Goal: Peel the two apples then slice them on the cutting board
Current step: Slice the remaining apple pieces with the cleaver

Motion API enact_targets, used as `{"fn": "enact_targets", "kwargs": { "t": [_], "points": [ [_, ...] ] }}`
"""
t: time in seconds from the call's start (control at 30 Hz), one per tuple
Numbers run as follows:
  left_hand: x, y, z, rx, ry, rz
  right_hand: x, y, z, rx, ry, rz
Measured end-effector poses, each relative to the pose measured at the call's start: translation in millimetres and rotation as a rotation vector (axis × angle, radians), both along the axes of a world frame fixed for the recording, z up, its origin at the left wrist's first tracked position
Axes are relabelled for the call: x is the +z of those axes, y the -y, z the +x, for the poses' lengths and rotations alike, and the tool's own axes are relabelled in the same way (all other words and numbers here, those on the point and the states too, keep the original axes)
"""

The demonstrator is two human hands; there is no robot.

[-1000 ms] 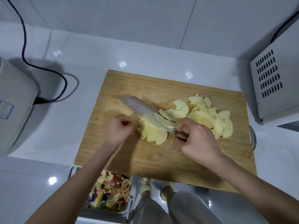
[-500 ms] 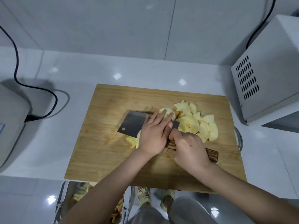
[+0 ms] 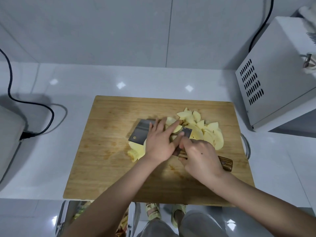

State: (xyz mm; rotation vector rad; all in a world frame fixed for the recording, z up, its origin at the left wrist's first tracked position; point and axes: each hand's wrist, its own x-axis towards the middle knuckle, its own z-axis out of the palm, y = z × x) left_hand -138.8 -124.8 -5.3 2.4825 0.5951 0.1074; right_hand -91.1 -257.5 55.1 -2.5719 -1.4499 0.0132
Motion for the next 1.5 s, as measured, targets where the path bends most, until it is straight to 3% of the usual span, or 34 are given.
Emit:
{"fn": "enact_targets", "kwargs": {
  "t": [0.13, 0.47, 0.57, 0.7, 0.8, 0.87, 0.97, 1.03, 1.17, 1.3, 1.4, 1.5],
  "points": [
    [-15, -16, -3, 0.082, 0.036, 0.037, 4, 11, 3, -0.004, -0.025, -0.066],
    [-50, -65, -12, 0.250, -0.071, -0.027, 42, 43, 39, -0.079, -0.106, -0.144],
    [-41, -63, -12, 0.352, -0.023, -0.090, 57, 55, 58, -0.220, -0.318, -0.094],
    [-22, -60, -23, 0.608, 0.022, -0.095, 59, 58, 68, -0.387, -0.798, 0.111],
    [-20, -62, -41, 0.696, -0.288, -0.100, 50, 52, 58, -0.422, -0.951, 0.178],
    [-25, -59, -53, 0.644, -0.404, -0.272, 45, 43, 54, -0.448, -0.979, 0.211],
    [-23, -48, -62, 0.649, -0.255, -0.646, 36, 30, 52, -0.450, -1.017, 0.194],
    [-21, -41, -56, 0.601, -0.195, -0.657, 31, 26, 53, -0.438, -1.055, 0.180],
    [-12, -20, -26, 0.513, -0.216, -0.453, 27, 24, 57, -0.444, -1.077, 0.180],
    [-10, -10, 2, 0.433, -0.229, -0.400, 26, 27, 62, -0.449, -1.046, 0.206],
    [-6, -25, 3, 0.410, -0.297, -0.505, 28, 32, 68, -0.416, -0.992, 0.222],
    [8, -55, -20, 0.455, -0.228, -0.746, 30, 34, 70, -0.352, -0.910, 0.208]
  ]
}}
